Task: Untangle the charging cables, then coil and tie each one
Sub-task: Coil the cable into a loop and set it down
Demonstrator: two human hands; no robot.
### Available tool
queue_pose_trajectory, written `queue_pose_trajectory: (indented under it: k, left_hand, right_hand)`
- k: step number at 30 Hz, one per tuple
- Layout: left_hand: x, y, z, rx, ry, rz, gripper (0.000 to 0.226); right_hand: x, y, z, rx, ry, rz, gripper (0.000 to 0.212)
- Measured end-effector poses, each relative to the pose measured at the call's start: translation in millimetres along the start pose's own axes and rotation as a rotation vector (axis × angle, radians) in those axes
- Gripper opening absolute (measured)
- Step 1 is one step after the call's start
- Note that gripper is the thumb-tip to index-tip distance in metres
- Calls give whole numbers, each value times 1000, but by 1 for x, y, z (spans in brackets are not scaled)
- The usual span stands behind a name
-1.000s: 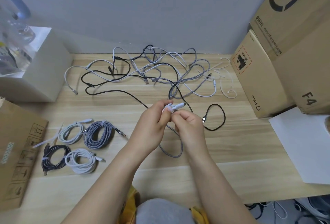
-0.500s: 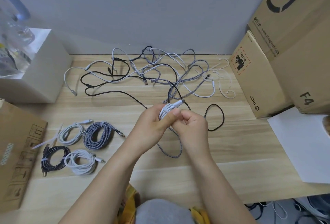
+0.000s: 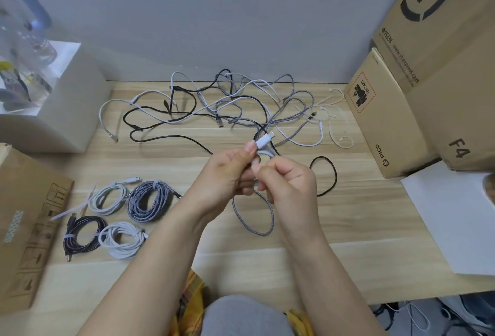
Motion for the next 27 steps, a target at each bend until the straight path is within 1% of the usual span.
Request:
queue_pose_trajectory:
  k: [2,4,6,8,9,11,13,14,15,17,19,20,22,24,26,27]
  left_hand:
    - [-2,0,-1,-5,26,50,43]
    - [-7,6,-3,9,45,111,38]
    - [-12,15,-2,18,69,156,36]
    - [-17,15,1,-26,112,237,23]
    - [-17,13,3,-53,128,276,16]
    - [-17,10,6,-69,139,298,15]
    - [-17,10,6,-48,128,272,21]
    - [-17,11,6,-30,126,269,27]
    - [-17,12,5,-17,121,273,33]
    - [-13,14,5,-1,91,258,34]
    - [-10,13,5,-7,51,236,29]
    - [-8,13,6,-18,32,230,25]
    - [-5,11,6,-48,-1,209,18]
    - [-5,12,8,-48,-22,131,23]
    - [-3,15,9,-8,-51,-5,29]
    - [0,16,9,12,-69,-67,30]
  right_hand:
    - [0,-3,-1,-39,-34,-13,37]
    - [5,-6,-3,-104,-94,-36,28]
    - [12,-1,-7,-92,-130,-41,17]
    - [19,11,-12,-37,-151,-76,23]
    - [20,14,-12,-37,-172,-121,24]
    - [19,10,-10,-118,-205,-236,17]
    - [11,0,-6,-256,-199,-371,7]
    - [6,-5,-3,-331,-173,-441,6]
    - [0,-9,-2,-396,-138,-507,13]
    - [-8,-11,0,-467,-85,-596,35]
    - [-12,-7,-3,-449,-61,-638,52]
    - [-12,-4,-4,-411,-45,-630,54]
    - [-10,6,-9,-289,16,-529,47]
    - [-9,20,-12,-155,91,-346,39]
    - [-13,28,-12,-116,133,-212,40]
    - [-16,30,-11,-115,141,-184,39]
Point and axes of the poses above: each hand's wrist, its own z-axis away from the middle knuckle, its own y-axis out of the back of the hand, x = y × z, the point moved 9 cm from there along -z, towards the middle knuckle
